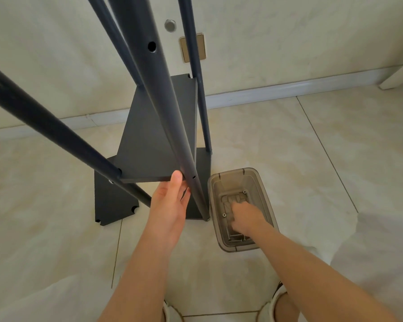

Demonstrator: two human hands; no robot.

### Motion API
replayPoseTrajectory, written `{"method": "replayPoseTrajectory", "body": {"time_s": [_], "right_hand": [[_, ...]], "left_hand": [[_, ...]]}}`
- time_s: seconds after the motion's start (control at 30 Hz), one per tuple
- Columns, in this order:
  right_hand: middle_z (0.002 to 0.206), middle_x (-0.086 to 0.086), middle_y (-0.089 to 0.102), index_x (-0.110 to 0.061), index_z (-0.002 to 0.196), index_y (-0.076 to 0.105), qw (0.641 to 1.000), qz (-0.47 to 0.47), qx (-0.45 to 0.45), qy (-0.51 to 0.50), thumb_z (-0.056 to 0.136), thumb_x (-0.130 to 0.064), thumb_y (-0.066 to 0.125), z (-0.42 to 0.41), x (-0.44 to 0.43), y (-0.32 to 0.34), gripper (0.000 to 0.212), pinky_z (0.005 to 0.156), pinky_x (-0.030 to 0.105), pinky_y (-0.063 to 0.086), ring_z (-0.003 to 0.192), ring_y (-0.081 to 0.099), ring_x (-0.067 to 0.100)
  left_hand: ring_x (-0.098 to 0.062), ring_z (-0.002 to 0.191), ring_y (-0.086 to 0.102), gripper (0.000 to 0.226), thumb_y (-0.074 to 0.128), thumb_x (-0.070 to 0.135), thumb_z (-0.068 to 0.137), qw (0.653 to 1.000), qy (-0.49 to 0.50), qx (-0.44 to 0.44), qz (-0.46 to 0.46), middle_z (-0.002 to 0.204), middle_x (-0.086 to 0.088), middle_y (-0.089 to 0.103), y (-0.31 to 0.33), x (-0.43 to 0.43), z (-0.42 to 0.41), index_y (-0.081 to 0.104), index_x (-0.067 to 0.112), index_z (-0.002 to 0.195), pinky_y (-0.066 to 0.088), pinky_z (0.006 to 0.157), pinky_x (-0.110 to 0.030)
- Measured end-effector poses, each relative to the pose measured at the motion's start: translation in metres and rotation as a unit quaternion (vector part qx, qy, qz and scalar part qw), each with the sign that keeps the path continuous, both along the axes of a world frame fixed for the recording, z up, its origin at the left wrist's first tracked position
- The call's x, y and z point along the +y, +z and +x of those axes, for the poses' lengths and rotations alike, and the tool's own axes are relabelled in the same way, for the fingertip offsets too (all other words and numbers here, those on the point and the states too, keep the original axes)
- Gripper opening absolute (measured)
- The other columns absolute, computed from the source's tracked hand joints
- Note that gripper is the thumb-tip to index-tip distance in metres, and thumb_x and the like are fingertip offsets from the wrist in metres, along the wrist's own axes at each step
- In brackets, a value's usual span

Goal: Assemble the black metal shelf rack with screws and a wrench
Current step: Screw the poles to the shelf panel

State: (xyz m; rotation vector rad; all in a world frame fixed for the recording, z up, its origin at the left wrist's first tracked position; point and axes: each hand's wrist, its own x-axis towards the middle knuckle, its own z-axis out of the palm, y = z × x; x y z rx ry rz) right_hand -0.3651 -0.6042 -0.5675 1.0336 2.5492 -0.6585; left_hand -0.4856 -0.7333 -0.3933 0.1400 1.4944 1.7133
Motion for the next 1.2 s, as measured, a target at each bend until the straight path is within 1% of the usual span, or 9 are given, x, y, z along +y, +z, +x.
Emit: {"method": "replayPoseTrajectory", "body": {"time_s": [0.07, 0.17, 0.27, 0.4, 0.5, 0.7, 0.9, 1.03, 1.2], "right_hand": [[0.084, -0.001, 0.062, -0.019, 0.098, 0.052, 0.982, -0.06, 0.1, -0.15, 0.088, -0.022, 0.062, 0.001, -0.006, 0.022, 0.014, 0.064, 0.027, 0.053, 0.075, 0.064, 0.017], [0.076, -0.002, 0.06, -0.022, 0.083, 0.053, 0.893, -0.123, 0.246, -0.357, 0.084, -0.022, 0.067, -0.002, -0.02, 0.066, 0.014, 0.051, 0.017, 0.04, 0.064, 0.058, 0.01], [0.07, -0.005, 0.062, -0.026, 0.078, 0.056, 0.818, -0.138, 0.384, -0.405, 0.079, -0.019, 0.07, -0.005, -0.038, 0.121, 0.015, 0.043, 0.008, 0.036, 0.059, 0.057, 0.005], [0.066, 0.002, 0.067, -0.028, 0.087, 0.06, 0.766, -0.201, 0.49, -0.365, 0.079, -0.012, 0.068, -0.001, -0.058, 0.178, 0.02, 0.046, 0.009, 0.041, 0.051, 0.053, 0.005], [0.073, 0.003, 0.072, -0.026, 0.087, 0.067, 0.756, -0.226, 0.516, -0.333, 0.08, -0.009, 0.069, -0.001, -0.067, 0.198, 0.019, 0.054, 0.011, 0.044, 0.062, 0.062, 0.007], [0.081, -0.007, 0.076, -0.025, 0.087, 0.069, 0.786, -0.239, 0.481, -0.306, 0.083, -0.013, 0.07, -0.005, -0.081, 0.199, 0.013, 0.062, 0.008, 0.046, 0.081, 0.069, 0.002], [0.079, -0.01, 0.075, -0.024, 0.086, 0.071, 0.774, -0.227, 0.493, -0.327, 0.083, -0.012, 0.067, -0.006, -0.08, 0.198, 0.013, 0.059, 0.011, 0.048, 0.079, 0.068, 0.0], [0.077, -0.006, 0.076, -0.023, 0.083, 0.07, 0.76, -0.226, 0.513, -0.33, 0.084, -0.007, 0.066, -0.007, -0.078, 0.199, 0.016, 0.063, 0.008, 0.047, 0.078, 0.069, 0.002], [0.079, -0.006, 0.076, -0.025, 0.081, 0.07, 0.758, -0.234, 0.516, -0.322, 0.083, -0.009, 0.068, -0.007, -0.081, 0.198, 0.016, 0.064, 0.008, 0.048, 0.079, 0.07, 0.003]], "left_hand": [[0.0, 0.103, 0.069, 0.022, 0.044, 0.032, 0.105, 1.0, 0.003, -0.002, 0.008, 0.099, 0.014, 0.077, 0.001, 0.001, 0.002, 0.062, 0.02, 0.107, 0.038, 0.113, -0.029], [0.0, 0.104, 0.066, 0.018, 0.045, 0.033, 0.105, 1.0, 0.02, -0.005, 0.004, 0.102, 0.014, 0.075, 0.002, 0.003, 0.005, 0.06, 0.023, 0.105, 0.037, 0.114, -0.028], [-0.006, 0.116, 0.06, 0.018, 0.049, 0.034, 0.103, 1.0, 0.029, -0.006, 0.009, 0.12, 0.007, 0.068, 0.001, 0.003, 0.006, 0.059, 0.021, 0.108, 0.035, 0.116, -0.03], [-0.01, 0.116, 0.064, 0.026, 0.053, 0.034, 0.101, 0.999, 0.03, -0.012, 0.019, 0.121, 0.001, 0.071, 0.001, 0.001, 0.006, 0.062, 0.016, 0.117, 0.04, 0.112, -0.029], [-0.016, 0.115, 0.066, 0.026, 0.054, 0.033, 0.101, 0.999, 0.028, -0.006, 0.018, 0.121, -0.006, 0.071, 0.002, -0.002, 0.006, 0.064, 0.014, 0.115, 0.043, 0.11, -0.032], [-0.021, 0.116, 0.064, 0.035, 0.057, 0.036, 0.098, 1.0, 0.026, 0.011, -0.01, 0.118, -0.009, 0.07, 0.0, -0.003, 0.006, 0.064, 0.009, 0.119, 0.044, 0.109, -0.038], [-0.016, 0.106, 0.069, 0.036, 0.06, 0.044, 0.094, 0.999, 0.026, 0.003, -0.031, 0.109, -0.004, 0.073, 0.0, -0.003, 0.004, 0.064, 0.014, 0.113, 0.048, 0.077, -0.023], [-0.017, 0.107, 0.067, 0.04, 0.06, 0.051, 0.09, 0.999, 0.024, 0.008, -0.045, 0.112, -0.003, 0.071, -0.001, -0.003, 0.004, 0.063, 0.018, 0.111, 0.046, 0.074, -0.021], [-0.009, 0.095, 0.071, 0.033, 0.06, 0.051, 0.09, 0.999, 0.033, 0.007, -0.039, 0.1, 0.007, 0.075, 0.0, -0.003, 0.005, 0.066, 0.024, 0.108, 0.048, 0.064, -0.012]]}}
